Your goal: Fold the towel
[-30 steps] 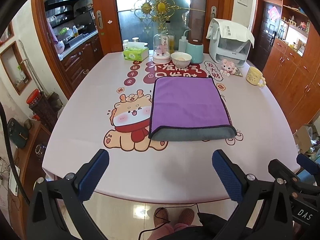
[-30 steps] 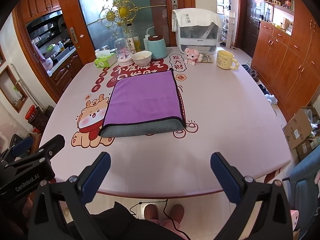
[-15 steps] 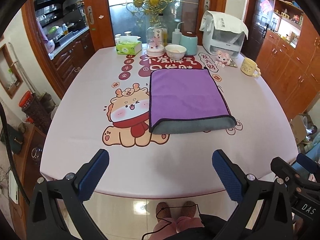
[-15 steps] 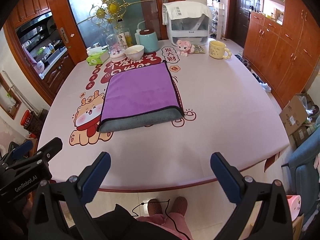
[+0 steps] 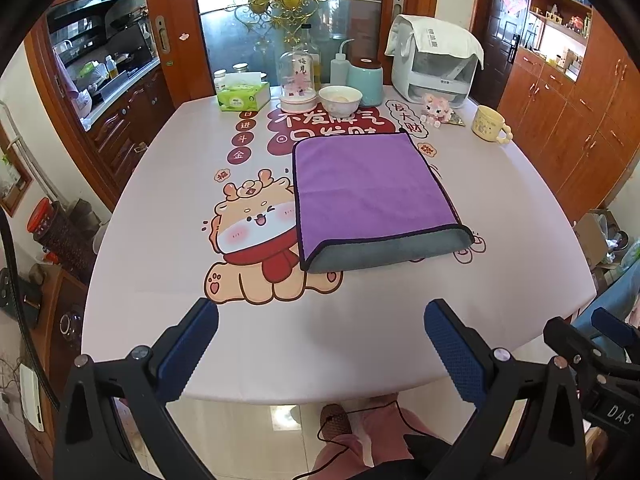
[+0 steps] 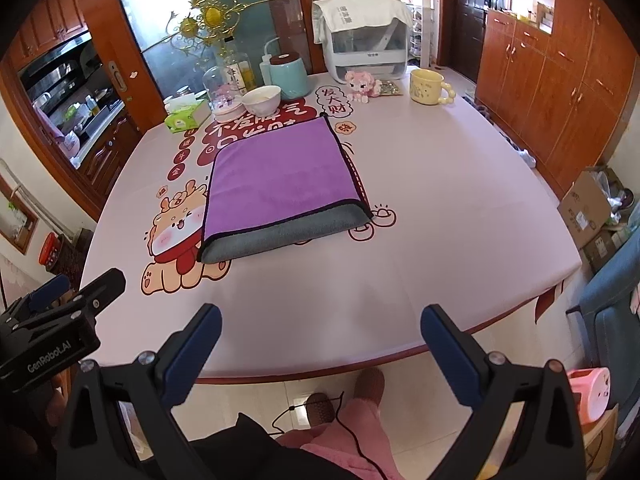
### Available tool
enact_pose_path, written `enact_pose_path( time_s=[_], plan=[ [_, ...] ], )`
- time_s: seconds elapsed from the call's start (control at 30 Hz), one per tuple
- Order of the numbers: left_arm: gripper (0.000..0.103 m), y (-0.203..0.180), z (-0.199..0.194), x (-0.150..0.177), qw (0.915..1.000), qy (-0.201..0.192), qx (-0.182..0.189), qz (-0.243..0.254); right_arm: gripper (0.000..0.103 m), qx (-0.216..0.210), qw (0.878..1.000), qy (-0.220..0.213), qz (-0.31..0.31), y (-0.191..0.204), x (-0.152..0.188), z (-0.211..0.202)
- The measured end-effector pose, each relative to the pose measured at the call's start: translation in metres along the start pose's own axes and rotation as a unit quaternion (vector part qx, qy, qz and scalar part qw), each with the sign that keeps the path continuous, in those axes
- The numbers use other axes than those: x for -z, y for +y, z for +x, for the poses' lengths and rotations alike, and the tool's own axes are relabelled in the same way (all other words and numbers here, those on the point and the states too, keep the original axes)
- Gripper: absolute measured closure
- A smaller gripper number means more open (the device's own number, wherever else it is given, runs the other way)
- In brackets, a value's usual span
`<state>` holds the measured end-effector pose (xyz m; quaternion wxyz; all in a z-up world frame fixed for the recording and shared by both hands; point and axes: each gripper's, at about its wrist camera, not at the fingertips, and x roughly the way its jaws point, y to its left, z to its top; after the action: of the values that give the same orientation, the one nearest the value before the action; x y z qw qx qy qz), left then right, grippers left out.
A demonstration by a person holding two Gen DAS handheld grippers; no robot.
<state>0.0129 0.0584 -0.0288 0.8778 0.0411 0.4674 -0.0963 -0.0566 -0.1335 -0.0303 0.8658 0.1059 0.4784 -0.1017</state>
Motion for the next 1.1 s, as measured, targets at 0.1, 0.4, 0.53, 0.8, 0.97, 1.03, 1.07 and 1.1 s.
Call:
enact_pose_path(
  time_s=[0.1, 0.4, 0.53, 0.8, 0.97, 1.03, 1.07, 1.1],
  plan=[
    [0.001, 0.001, 0.005, -0.004, 1.0000, 0.006, -0.002, -0.001, 0.003, -0.003, 1.000, 0.005, 0.005, -0.002, -0.002, 0.004],
    [0.001, -0.003, 0.028, -0.020, 0.9996, 0.025, -0.015, -0.004, 0.003, -0.013, 1.000, 0.011, 0.001, -0.011, -0.026, 0.025],
    [0.001, -0.005, 0.044, -0.032, 0.9991, 0.034, -0.020, -0.014, 0.005, -0.022, 1.000, 0.014, -0.017, -0.015, -0.044, 0.041],
    [0.001, -0.004, 0.078, -0.058, 0.9983, 0.041, -0.028, -0.030, 0.013, -0.034, 0.998, 0.026, -0.039, -0.029, -0.087, 0.083],
    [0.004, -0.004, 0.106, -0.071, 0.9978, 0.053, -0.017, -0.035, 0.017, -0.041, 0.997, 0.031, -0.055, -0.036, -0.108, 0.113],
    [0.004, -0.003, 0.120, -0.073, 0.9975, 0.060, -0.014, -0.034, 0.018, -0.047, 0.997, 0.036, -0.055, -0.041, -0.115, 0.125],
    [0.004, -0.004, 0.125, -0.074, 0.9973, 0.063, -0.015, -0.033, 0.018, -0.051, 0.996, 0.039, -0.055, -0.043, -0.117, 0.130],
    [0.005, -0.004, 0.133, -0.075, 0.9971, 0.068, -0.015, -0.031, 0.019, -0.054, 0.996, 0.041, -0.056, -0.045, -0.119, 0.136]
  ],
)
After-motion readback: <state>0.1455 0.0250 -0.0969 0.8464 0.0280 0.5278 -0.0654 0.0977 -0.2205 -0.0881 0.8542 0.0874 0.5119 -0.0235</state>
